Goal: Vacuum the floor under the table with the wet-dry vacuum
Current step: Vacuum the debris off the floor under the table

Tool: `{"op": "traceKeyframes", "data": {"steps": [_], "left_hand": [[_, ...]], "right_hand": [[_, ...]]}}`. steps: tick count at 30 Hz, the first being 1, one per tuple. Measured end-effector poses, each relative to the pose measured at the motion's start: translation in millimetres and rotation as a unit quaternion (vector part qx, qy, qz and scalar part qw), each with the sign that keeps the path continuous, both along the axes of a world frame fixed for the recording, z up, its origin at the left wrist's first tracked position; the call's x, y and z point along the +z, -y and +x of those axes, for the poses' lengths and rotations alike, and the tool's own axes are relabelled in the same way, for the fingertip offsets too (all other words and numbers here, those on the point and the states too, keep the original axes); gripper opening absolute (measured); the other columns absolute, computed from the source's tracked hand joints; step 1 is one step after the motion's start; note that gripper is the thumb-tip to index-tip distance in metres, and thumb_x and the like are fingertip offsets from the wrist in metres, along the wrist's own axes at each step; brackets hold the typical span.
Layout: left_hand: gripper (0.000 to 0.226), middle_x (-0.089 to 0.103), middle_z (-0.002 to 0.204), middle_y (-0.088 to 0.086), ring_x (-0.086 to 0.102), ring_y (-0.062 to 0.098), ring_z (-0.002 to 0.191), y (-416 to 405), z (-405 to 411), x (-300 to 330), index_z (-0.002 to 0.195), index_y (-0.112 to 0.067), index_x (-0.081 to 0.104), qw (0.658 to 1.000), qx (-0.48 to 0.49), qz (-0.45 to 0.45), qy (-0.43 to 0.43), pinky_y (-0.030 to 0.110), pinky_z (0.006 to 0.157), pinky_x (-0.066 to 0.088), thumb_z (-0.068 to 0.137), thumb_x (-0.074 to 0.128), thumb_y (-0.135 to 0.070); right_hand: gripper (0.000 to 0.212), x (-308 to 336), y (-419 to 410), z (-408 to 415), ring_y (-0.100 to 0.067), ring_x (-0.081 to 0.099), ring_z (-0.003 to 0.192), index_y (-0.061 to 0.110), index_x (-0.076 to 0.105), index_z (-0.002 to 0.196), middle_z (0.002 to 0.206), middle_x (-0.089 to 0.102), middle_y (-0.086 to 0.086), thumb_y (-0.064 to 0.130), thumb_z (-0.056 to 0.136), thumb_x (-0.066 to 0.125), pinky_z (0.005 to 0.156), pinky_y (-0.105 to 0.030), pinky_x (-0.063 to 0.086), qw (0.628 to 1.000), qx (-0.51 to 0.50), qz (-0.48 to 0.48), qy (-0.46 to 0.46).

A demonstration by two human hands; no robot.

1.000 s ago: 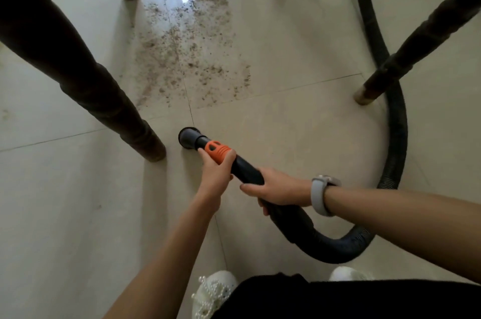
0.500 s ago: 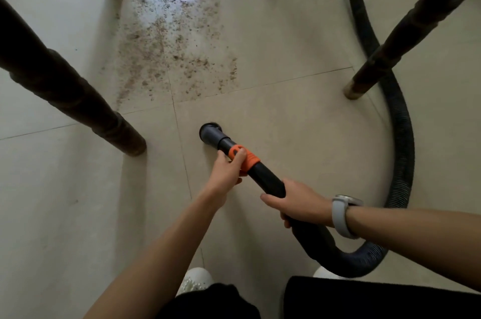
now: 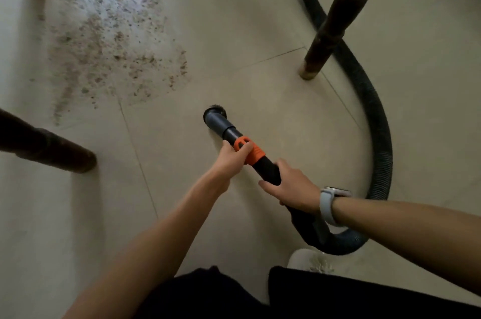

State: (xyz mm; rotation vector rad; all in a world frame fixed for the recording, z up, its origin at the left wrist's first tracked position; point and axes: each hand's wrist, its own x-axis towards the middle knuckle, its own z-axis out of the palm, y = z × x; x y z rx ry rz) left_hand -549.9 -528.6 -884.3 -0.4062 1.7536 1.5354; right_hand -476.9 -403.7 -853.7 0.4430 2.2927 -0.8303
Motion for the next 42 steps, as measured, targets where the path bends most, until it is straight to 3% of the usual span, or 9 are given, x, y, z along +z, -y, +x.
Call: {"op": "traceKeyframes", "data": {"steps": [3,10,15,17,20,26,31,38,42], "left_hand": [[0.036,0.054,0.118,0.006,0.054,0.018,0.106,12,2,-3,0.131,-0.016,0.041,1.0,-0.007,0.006,-0.007,0.021,0.066,0.038,0.096,0.051,-0.02],[0.066,0.04,0.144,0.008,0.042,0.022,0.13,27,1,-23,0.149,-0.016,0.024,0.998,-0.003,-0.051,-0.031,0.032,0.101,0.034,0.094,0.05,-0.043],[0.068,0.022,0.153,0.015,0.022,0.033,0.14,66,12,-63,0.148,-0.013,0.021,0.929,-0.116,-0.341,-0.08,0.047,0.113,0.025,0.093,0.05,-0.041],[0.072,0.01,0.157,0.014,0.009,0.033,0.143,78,18,-74,0.15,-0.013,0.016,0.905,-0.168,-0.385,-0.065,0.051,0.114,0.019,0.092,0.051,-0.038],[0.073,-0.007,0.158,0.013,-0.007,0.034,0.145,79,24,-80,0.151,-0.016,0.011,0.879,-0.234,-0.409,-0.069,0.051,0.115,0.011,0.093,0.05,-0.037],[0.069,-0.005,0.157,0.018,-0.006,0.036,0.144,76,22,-84,0.15,-0.013,0.015,0.863,-0.281,-0.407,-0.101,0.045,0.116,0.009,0.094,0.05,-0.034],[0.069,0.004,0.156,0.024,-0.003,0.036,0.145,100,21,-89,0.149,-0.01,0.018,0.849,-0.284,-0.428,-0.122,0.04,0.117,0.004,0.092,0.051,-0.033],[0.066,0.0,0.158,0.016,0.003,0.037,0.144,132,25,-84,0.15,-0.02,0.015,0.839,-0.281,-0.457,-0.093,0.037,0.117,0.009,0.095,0.046,-0.034],[0.058,0.012,0.155,0.02,0.014,0.035,0.143,137,10,-80,0.147,-0.015,0.026,0.843,-0.283,-0.447,-0.093,0.033,0.115,0.015,0.095,0.045,-0.033]], "right_hand": [[0.03,-10,17,-4,-0.03,0.062,0.08,0.014,0.037,0.11,0.094,0.059,-0.008,0.031,0.091,0.055,0.069,-0.039,0.05,0.999,0.009,0.016,-0.026],[0.034,-4,15,-24,-0.027,0.052,0.074,0.013,0.04,0.115,0.087,0.053,-0.004,0.029,0.087,0.053,0.063,-0.031,0.039,0.988,0.034,0.135,-0.072],[0.027,-1,-16,3,-0.031,0.057,0.083,0.013,0.049,0.105,0.092,0.061,-0.01,0.027,0.083,0.057,0.063,-0.03,0.039,0.99,0.081,0.114,-0.016],[0.028,-1,-30,15,-0.031,0.06,0.087,0.014,0.052,0.105,0.099,0.065,-0.011,0.026,0.081,0.059,0.064,-0.03,0.04,0.99,0.104,0.1,0.004],[0.028,-1,-48,16,-0.031,0.06,0.09,0.014,0.054,0.106,0.102,0.066,-0.012,0.024,0.081,0.06,0.064,-0.029,0.038,0.989,0.103,0.109,-0.001],[0.027,-6,-59,-14,-0.033,0.062,0.079,0.013,0.05,0.104,0.095,0.065,-0.013,0.027,0.082,0.059,0.065,-0.034,0.047,0.989,0.012,0.144,-0.036],[0.018,-8,-38,-55,-0.023,0.056,0.048,0.012,0.046,0.096,0.07,0.057,-0.008,0.017,0.082,0.058,0.047,-0.029,0.048,0.997,-0.068,0.008,-0.023],[0.021,-19,27,-79,-0.022,0.054,0.046,0.008,0.051,0.101,0.069,0.056,-0.01,0.015,0.083,0.056,0.047,-0.028,0.047,0.996,0.023,-0.08,0.026],[0.013,-18,28,-106,-0.021,0.053,0.047,0.012,0.049,0.095,0.068,0.055,-0.006,0.016,0.085,0.056,0.047,-0.027,0.046,0.997,-0.035,-0.068,-0.003]]}}
